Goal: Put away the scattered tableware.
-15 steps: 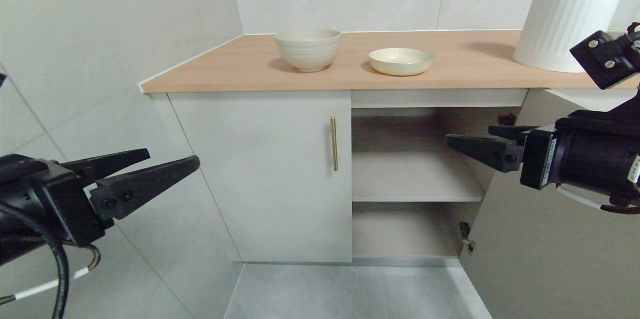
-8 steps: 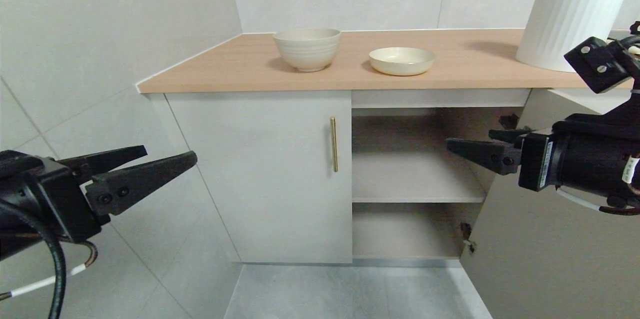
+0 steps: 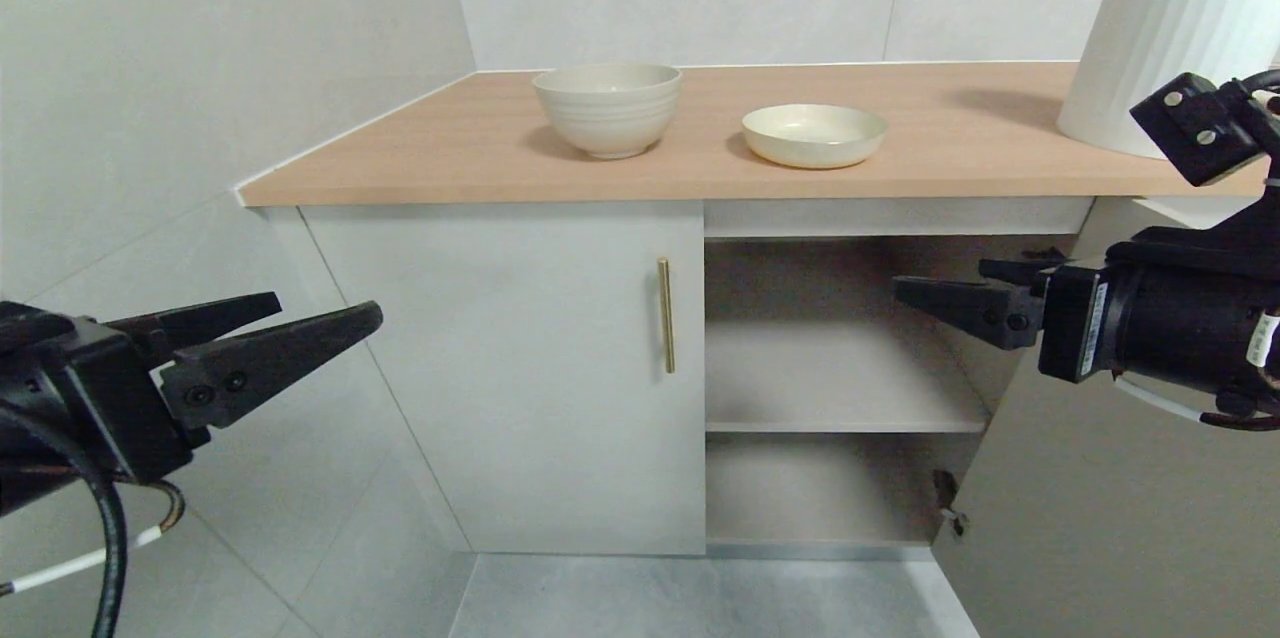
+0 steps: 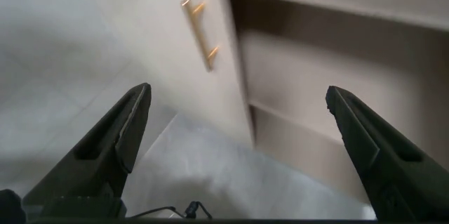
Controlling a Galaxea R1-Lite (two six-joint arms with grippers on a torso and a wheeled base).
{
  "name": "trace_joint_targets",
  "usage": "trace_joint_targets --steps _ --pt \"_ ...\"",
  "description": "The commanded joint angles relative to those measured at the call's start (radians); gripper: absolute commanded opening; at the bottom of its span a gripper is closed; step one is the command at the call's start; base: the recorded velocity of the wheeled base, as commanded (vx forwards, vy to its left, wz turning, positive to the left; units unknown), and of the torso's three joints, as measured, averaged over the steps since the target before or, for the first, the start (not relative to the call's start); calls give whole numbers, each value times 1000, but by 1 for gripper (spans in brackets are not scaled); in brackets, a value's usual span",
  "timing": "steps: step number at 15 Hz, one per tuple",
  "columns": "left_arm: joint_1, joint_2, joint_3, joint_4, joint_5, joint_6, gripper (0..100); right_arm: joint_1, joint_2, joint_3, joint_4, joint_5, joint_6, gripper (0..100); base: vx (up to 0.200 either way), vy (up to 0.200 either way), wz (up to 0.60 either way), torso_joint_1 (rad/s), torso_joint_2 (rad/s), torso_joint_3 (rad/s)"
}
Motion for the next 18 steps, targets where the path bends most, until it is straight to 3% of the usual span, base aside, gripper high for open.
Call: trace_joint_targets --steps 1,6,18 --pt "0 3 0 -1 0 -1 100 1 0 0 -1 0 0 100 200 0 0 12 -2 7" --pt "0 4 0 -1 -2 -1 100 1 -11 9 2 6 -2 100 200 0 0 4 0 3" --pt "0 6 0 -5 -2 -1 100 -1 -34 100 -119 14 -48 100 0 0 0 9 -47 -39"
